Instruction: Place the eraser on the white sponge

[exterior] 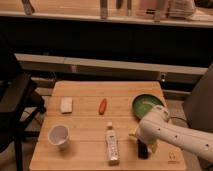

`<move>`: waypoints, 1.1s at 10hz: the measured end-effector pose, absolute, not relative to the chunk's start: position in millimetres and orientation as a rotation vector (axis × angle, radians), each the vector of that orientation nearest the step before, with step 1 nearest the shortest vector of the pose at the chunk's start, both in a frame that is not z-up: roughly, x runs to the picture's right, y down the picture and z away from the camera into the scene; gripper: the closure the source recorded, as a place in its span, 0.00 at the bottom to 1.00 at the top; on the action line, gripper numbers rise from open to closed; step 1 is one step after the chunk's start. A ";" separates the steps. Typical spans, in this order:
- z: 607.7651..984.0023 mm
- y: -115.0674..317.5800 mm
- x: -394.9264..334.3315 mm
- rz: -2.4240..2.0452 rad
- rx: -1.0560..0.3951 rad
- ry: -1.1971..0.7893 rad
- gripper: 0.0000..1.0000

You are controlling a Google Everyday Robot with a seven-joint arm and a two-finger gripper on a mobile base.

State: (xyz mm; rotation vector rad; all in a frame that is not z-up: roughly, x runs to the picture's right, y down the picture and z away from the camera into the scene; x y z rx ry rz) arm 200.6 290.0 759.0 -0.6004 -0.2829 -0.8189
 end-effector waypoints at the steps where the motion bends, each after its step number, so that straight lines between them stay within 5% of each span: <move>1: 761.0 293.1 200.7 -0.814 -0.603 -0.283 0.20; 11: 773.9 312.8 203.7 -0.803 -0.612 -0.293 0.20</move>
